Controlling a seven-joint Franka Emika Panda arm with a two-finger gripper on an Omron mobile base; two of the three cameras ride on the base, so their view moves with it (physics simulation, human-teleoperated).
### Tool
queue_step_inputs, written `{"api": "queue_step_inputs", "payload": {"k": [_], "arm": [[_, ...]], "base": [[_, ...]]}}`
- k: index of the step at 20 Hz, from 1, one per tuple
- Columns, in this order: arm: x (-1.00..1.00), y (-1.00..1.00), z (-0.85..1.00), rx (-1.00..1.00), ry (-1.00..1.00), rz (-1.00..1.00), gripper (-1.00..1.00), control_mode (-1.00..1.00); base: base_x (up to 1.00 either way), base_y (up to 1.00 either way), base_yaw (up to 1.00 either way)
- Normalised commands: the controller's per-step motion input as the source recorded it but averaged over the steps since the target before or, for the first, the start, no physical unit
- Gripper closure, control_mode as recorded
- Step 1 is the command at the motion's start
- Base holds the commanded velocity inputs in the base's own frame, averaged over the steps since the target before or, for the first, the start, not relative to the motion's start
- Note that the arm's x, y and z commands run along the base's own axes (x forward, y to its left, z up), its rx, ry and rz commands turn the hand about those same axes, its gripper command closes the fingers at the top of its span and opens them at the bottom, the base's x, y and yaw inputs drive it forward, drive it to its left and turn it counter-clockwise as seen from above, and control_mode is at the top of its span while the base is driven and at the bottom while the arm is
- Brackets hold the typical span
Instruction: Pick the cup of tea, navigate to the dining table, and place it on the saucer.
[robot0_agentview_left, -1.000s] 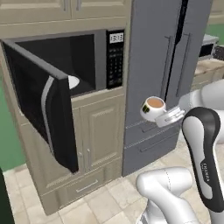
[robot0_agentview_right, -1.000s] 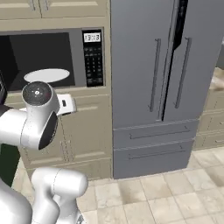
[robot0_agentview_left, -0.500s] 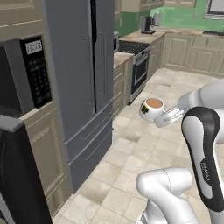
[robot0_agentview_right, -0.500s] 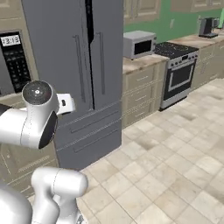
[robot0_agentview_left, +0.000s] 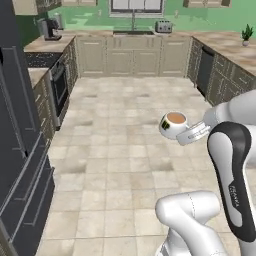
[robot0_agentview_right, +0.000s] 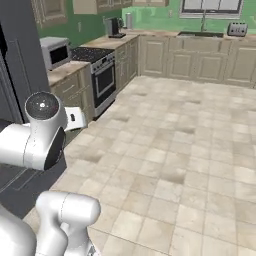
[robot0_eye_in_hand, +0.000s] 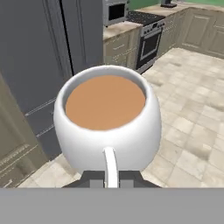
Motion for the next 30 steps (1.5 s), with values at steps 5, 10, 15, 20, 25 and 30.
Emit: {"api": "queue_step_inputs", "payload": {"k": [5, 10, 15, 20, 25, 30], "arm": [[0.00, 0.00, 0.00, 0.00, 0.00, 0.00, 1.00, 1.00], [0.00, 0.00, 0.00, 0.00, 0.00, 0.00, 1.00, 1.00], [0.00, 0.00, 0.00, 0.00, 0.00, 0.00, 1.00, 1.00], [0.00, 0.00, 0.00, 0.00, 0.00, 0.00, 1.00, 1.00], [0.00, 0.00, 0.00, 0.00, 0.00, 0.00, 1.00, 1.00], [0.00, 0.00, 0.00, 0.00, 0.00, 0.00, 1.00, 1.00]], "base": [[0.00, -0.06, -0.73], [0.07, 0.00, -0.63], [0.39, -0.08, -0.33], [0.81, -0.14, -0.16], [1.00, -0.19, -0.13], [1.00, -0.16, -0.10]]}}
